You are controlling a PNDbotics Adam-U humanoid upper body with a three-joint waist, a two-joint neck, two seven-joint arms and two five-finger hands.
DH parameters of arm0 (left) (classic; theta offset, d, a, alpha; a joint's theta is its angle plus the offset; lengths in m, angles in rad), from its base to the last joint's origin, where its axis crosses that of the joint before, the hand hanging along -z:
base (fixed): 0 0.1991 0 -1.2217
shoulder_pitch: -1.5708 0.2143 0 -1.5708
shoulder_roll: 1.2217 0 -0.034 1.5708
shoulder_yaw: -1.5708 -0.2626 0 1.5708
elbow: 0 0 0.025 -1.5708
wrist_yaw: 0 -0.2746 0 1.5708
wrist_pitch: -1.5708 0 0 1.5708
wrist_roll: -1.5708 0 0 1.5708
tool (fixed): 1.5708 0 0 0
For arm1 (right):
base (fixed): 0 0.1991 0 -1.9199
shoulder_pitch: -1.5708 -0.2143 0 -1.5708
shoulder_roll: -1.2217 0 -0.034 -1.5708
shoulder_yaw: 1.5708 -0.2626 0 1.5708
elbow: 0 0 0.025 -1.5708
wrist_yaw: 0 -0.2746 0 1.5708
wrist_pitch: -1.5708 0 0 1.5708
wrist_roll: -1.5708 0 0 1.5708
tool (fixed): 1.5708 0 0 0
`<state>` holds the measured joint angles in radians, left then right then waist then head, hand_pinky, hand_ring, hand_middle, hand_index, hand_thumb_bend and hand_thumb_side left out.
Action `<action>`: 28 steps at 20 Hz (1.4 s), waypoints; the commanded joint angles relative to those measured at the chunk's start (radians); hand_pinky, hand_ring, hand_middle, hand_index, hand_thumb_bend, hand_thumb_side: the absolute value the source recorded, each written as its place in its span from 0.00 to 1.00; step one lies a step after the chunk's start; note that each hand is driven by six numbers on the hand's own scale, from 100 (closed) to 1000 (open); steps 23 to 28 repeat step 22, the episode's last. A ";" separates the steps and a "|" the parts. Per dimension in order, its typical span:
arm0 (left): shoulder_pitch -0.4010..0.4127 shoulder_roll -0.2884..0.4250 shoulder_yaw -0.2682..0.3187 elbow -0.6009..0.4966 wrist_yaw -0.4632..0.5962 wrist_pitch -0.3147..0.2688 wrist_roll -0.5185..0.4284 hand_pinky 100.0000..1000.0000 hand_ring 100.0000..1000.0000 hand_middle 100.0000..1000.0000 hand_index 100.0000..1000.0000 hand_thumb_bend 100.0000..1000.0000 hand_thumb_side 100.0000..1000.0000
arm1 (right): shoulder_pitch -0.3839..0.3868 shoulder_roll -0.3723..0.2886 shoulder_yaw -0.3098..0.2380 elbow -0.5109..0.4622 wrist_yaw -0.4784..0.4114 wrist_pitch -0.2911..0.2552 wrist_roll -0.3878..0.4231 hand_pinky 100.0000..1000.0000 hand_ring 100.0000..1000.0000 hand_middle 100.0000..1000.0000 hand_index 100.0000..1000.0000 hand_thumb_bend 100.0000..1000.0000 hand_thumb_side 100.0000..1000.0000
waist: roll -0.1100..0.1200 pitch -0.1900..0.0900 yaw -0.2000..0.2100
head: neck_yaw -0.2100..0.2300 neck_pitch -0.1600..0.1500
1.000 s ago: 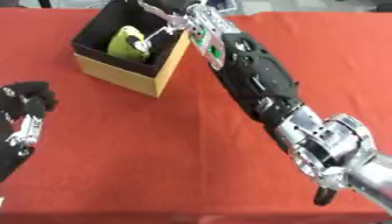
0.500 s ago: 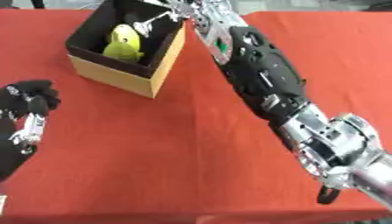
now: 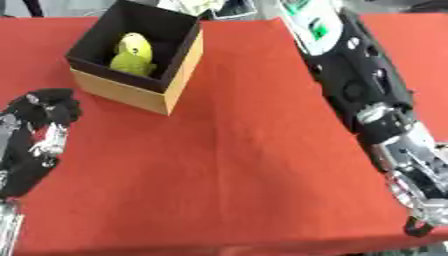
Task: Pick up objects on the table and place them in the box.
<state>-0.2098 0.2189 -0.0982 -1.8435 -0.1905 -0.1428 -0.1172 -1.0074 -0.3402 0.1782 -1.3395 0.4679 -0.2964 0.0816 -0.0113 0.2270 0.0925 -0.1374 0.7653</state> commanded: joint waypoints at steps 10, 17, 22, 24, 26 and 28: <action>0.005 0.020 0.028 -0.007 -0.016 0.004 0.026 0.60 0.59 0.56 0.74 0.00 0.56 | 0.309 -0.150 -0.115 -0.366 -0.399 0.084 -0.034 0.67 0.78 0.75 0.84 0.00 0.21 | 0.004 -0.020 -0.056 | 0.064 0.005; 0.006 0.019 0.038 -0.006 -0.022 0.006 0.038 0.60 0.59 0.56 0.74 0.00 0.56 | 0.509 -0.135 -0.166 -0.449 -0.498 0.093 -0.040 0.66 0.79 0.75 0.83 0.00 0.34 | 0.005 -0.010 -0.076 | 0.093 0.005; 0.006 0.016 0.041 -0.006 -0.025 0.006 0.041 0.60 0.59 0.56 0.74 0.00 0.56 | 0.612 -0.108 -0.178 -0.474 -0.516 0.098 -0.045 0.65 0.77 0.74 0.82 0.00 0.41 | 0.008 -0.004 -0.089 | 0.103 0.005; 0.006 0.016 0.041 -0.006 -0.025 0.006 0.041 0.60 0.59 0.56 0.74 0.00 0.56 | 0.612 -0.108 -0.178 -0.474 -0.516 0.098 -0.045 0.65 0.77 0.74 0.82 0.00 0.41 | 0.008 -0.004 -0.089 | 0.103 0.005; 0.006 0.016 0.041 -0.006 -0.025 0.006 0.041 0.60 0.59 0.56 0.74 0.00 0.56 | 0.612 -0.108 -0.178 -0.474 -0.516 0.098 -0.045 0.65 0.77 0.74 0.82 0.00 0.41 | 0.008 -0.004 -0.089 | 0.103 0.005; 0.006 0.016 0.041 -0.006 -0.025 0.006 0.041 0.60 0.59 0.56 0.74 0.00 0.56 | 0.612 -0.108 -0.178 -0.474 -0.516 0.098 -0.045 0.65 0.77 0.74 0.82 0.00 0.41 | 0.008 -0.004 -0.089 | 0.103 0.005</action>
